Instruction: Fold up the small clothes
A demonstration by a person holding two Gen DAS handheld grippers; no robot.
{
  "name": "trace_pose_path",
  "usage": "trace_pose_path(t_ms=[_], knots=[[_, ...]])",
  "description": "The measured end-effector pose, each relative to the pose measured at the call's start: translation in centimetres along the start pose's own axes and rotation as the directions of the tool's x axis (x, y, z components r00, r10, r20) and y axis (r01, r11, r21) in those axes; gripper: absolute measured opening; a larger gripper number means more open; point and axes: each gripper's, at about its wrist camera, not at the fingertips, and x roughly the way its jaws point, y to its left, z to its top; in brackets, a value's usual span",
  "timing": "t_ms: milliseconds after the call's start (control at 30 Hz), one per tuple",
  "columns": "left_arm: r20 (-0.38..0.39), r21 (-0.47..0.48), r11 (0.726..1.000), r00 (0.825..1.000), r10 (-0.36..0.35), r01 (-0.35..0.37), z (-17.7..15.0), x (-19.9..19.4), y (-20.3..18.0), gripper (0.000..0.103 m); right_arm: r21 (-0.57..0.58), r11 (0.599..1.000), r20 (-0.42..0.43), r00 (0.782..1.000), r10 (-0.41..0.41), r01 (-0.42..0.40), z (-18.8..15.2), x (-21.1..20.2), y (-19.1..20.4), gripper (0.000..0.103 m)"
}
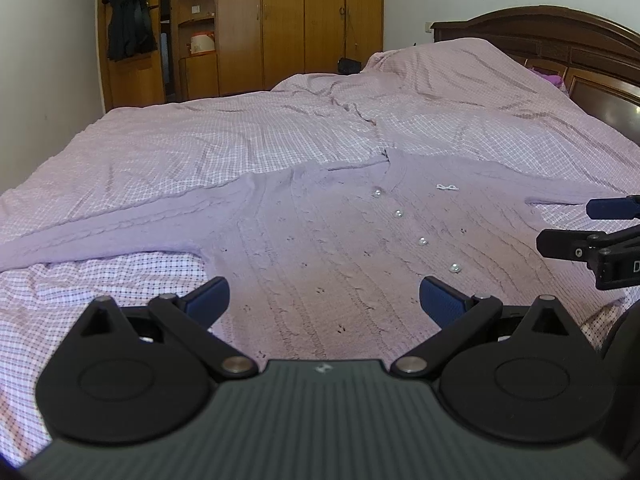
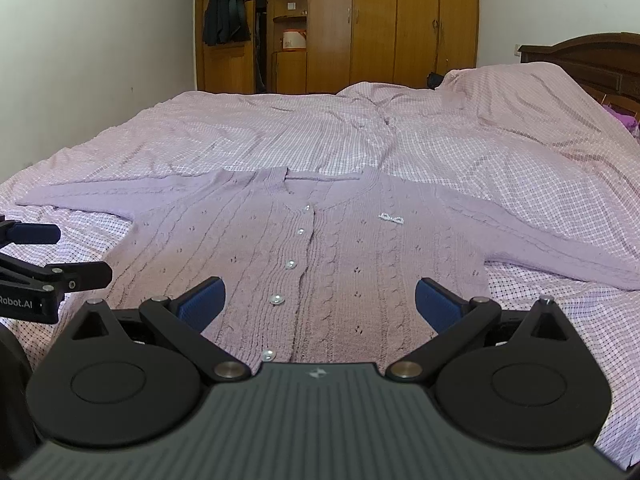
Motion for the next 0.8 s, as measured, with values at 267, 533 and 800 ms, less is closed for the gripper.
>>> trace_pose_path(t_ms=[267, 533, 800], knots=[[-0.002, 0.0, 1.0, 1.0, 0.002, -0.002, 0.08, -0.05, -0.07, 0.103, -0.01, 1.0, -0.004, 1.0, 0.0, 0.0, -0.06, 0.17, 0.23, 0.103], [-0.004, 0.018, 1.0, 1.0, 0.013, -0.013, 0.05, -0.02, -0.47, 0.103, -0.01, 1.0, -0.01, 1.0, 0.0, 0.0, -0.07, 0.16, 0.27, 0.103], [-0.004, 0.008, 1.0, 1.0, 0.009, -0.009, 0.05, 0.03, -0.34, 0.103, -0.014, 1.0, -0.016, 1.0, 0.001, -0.001, -0.06, 0.28, 0.35, 0.103]])
